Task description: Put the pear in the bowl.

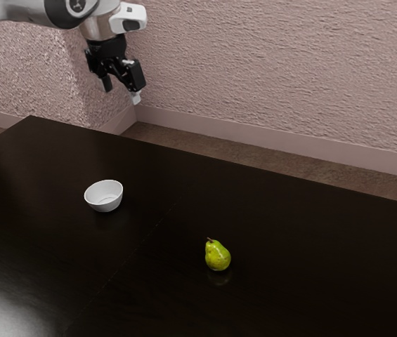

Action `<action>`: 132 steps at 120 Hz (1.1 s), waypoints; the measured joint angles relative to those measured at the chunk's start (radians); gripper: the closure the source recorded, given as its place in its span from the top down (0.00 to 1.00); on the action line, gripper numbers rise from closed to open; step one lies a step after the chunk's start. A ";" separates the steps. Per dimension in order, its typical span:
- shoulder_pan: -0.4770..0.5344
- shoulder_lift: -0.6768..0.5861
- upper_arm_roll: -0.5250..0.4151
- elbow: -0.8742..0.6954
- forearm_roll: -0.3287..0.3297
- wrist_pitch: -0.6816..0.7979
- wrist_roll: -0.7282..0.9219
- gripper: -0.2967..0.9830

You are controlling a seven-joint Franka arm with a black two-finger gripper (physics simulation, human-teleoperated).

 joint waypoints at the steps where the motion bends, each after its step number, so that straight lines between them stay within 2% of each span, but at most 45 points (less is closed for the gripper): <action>1: 0.000 0.000 0.000 0.000 0.000 0.001 0.000 0.77; 28: -0.002 0.012 -0.002 -0.069 -0.009 0.012 0.009 0.77; 47: -0.009 0.009 -0.044 -0.243 -0.083 0.071 0.006 0.77; 82: -0.012 0.058 -0.108 -0.374 -0.208 0.162 -0.048 0.77; 115: -0.014 0.178 -0.202 -0.382 -0.309 0.267 -0.084 0.77; 132: -0.013 0.247 -0.217 -0.382 -0.335 0.301 -0.097 0.77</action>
